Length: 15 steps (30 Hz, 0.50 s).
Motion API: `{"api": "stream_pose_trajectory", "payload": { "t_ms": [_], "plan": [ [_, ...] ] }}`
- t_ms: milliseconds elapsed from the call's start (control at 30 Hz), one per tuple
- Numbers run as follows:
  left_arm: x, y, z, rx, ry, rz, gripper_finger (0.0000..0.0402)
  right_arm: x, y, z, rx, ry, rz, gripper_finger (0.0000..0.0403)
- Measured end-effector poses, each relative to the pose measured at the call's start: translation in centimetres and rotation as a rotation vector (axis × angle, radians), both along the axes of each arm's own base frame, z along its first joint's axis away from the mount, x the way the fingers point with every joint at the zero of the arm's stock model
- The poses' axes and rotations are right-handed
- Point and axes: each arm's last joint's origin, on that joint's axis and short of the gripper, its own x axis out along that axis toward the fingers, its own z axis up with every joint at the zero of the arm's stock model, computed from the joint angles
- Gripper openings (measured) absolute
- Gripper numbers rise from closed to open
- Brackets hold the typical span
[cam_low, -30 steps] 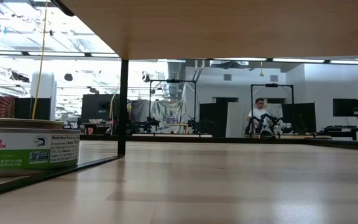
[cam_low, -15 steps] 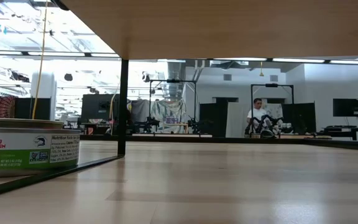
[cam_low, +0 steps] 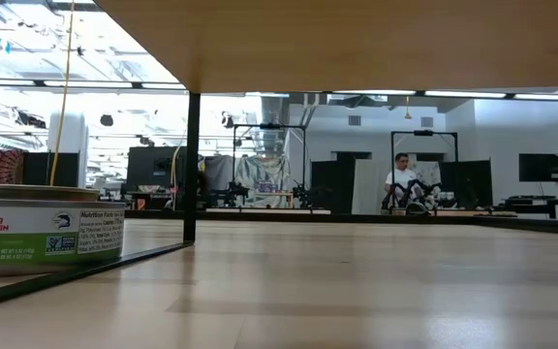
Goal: Stack canned seafood by type on shelf
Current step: Stack the blue-pink tuna can on the top of the blue-pink tuna cans on the shelf
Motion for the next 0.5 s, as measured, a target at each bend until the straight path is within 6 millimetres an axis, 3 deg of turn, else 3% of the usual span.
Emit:
{"api": "stream_pose_trajectory", "payload": {
  "t_ms": [300,500],
  "plan": [
    [-0.6,-4.5,-0.1,-0.039,-0.004,-0.034,0.0333,-2.5,3.1,3.2,0.311,0.152,0.155,0.0214],
    [-1.1,-6.2,-0.1,-0.095,-0.014,-0.026,0.0333,-3.0,6.3,3.9,0.503,0.271,0.252,0.0225]
  ]
}}
